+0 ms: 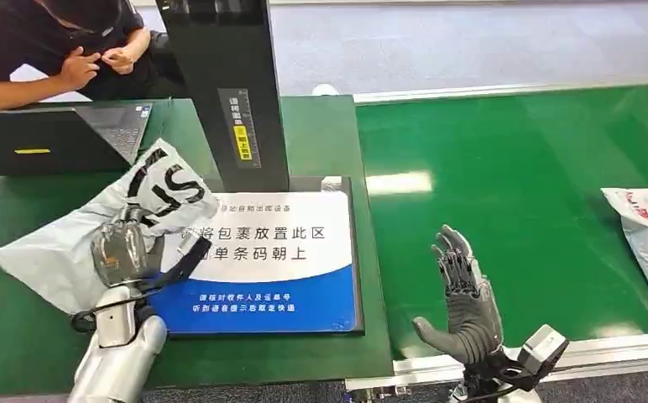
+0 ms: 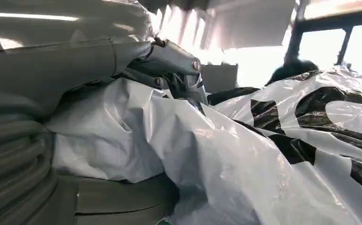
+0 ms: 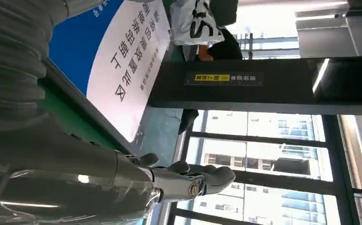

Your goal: Moved the parcel from conveyor to table for the left to box.

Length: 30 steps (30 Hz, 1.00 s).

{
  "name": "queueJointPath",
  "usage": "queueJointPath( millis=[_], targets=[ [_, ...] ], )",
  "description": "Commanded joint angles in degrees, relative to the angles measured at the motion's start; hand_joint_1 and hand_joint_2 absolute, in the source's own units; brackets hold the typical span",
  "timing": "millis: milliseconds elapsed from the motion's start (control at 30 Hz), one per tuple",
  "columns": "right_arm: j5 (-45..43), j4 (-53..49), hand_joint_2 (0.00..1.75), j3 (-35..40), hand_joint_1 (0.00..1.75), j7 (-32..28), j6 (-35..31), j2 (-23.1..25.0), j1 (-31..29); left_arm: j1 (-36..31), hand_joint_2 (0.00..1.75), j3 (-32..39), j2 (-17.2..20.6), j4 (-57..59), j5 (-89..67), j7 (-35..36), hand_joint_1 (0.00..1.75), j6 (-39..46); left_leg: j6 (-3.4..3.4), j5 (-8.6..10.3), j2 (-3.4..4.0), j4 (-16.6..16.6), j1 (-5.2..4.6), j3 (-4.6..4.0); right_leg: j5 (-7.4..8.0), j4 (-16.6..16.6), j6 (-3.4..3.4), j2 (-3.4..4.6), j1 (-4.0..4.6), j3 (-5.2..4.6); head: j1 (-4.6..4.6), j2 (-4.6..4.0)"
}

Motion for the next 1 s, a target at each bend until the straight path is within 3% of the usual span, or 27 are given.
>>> queueJointPath(
  millis=[33, 200, 300, 367, 400, 433, 833, 1000],
  targets=[
    [-1.59, 3.12, 1.75, -3.33, 0.00, -0.32, 0.26, 1.00, -1.15, -10.23, 1.75, 17.38, 11.77, 10.77, -1.47, 1.65, 1.75, 0.22, -0.10, 0.01, 0.09, -0.07, 0.08, 0.07, 0.06, 0.00, -0.22, 0.07, 0.10, -0.03, 0.00, 0.00],
    [-1.39, 3.14, 1.75, -3.25, 0.00, 0.06, 0.37, 1.40, -2.00, -14.17, 1.75, 22.23, 17.39, 18.58, -1.47, 5.22, 1.75, 0.22, -0.10, 0.00, 0.11, -0.02, 0.11, -0.01, 0.02, 0.10, -0.19, 0.09, 0.13, -0.12, 0.00, 0.00],
    [-1.30, 2.84, 1.75, -3.26, 0.00, 0.46, 0.51, 1.43, -1.96, -15.68, 1.75, 25.47, 20.01, 23.53, -2.38, 11.49, 1.75, -0.73, -0.11, 0.03, 0.07, -0.05, 0.12, -0.02, 0.03, 0.09, -0.21, 0.05, 0.14, -0.16, 0.00, 0.00],
    [-1.31, 1.95, 1.75, -3.57, 0.00, 0.63, 0.58, 1.72, -1.23, -15.25, 1.75, 27.60, 20.92, 23.88, -0.21, 9.88, 1.75, -0.54, -0.11, 0.02, 0.12, -0.07, 0.10, 0.00, 0.02, 0.09, -0.22, 0.09, 0.12, -0.15, 0.00, 0.00],
    [-1.34, 1.66, 1.75, -3.66, 0.00, 0.63, 0.71, 1.80, -0.99, -14.96, 1.75, 27.95, 21.07, 23.77, 0.03, 9.86, 0.59, -1.34, -0.11, 0.02, 0.09, -0.09, 0.10, 0.01, 0.02, 0.07, -0.23, 0.06, 0.12, -0.12, 0.02, 0.00],
    [-1.37, 1.52, 1.75, -3.82, 0.00, 0.64, 0.83, 1.94, -0.86, -14.58, 1.75, 28.36, 20.77, 23.07, 0.63, 9.30, 0.00, -1.64, -0.10, 0.02, 0.09, -0.07, 0.09, -0.03, 0.00, 0.08, -0.19, 0.06, 0.11, -0.13, 0.00, 0.00],
    [-0.73, 2.30, 1.75, -4.17, 0.00, 0.72, 1.54, 2.45, -1.17, -10.07, 1.75, 27.33, 15.44, 10.84, 1.25, 8.12, 0.00, -4.73, -0.08, 0.08, -0.09, -0.11, 0.05, -0.07, 0.01, 0.01, -0.22, -0.14, 0.07, -0.13, 0.00, 0.00],
    [-0.57, 2.44, 1.75, -4.32, 0.00, 0.77, 1.26, 2.44, -0.91, -8.50, 1.75, 26.62, 12.78, 4.57, 5.63, 2.98, 0.00, -2.22, -0.07, 0.06, -0.10, -0.04, 0.06, -0.14, -0.01, 0.04, -0.17, -0.14, 0.08, -0.18, 0.00, 0.00]
  ],
)
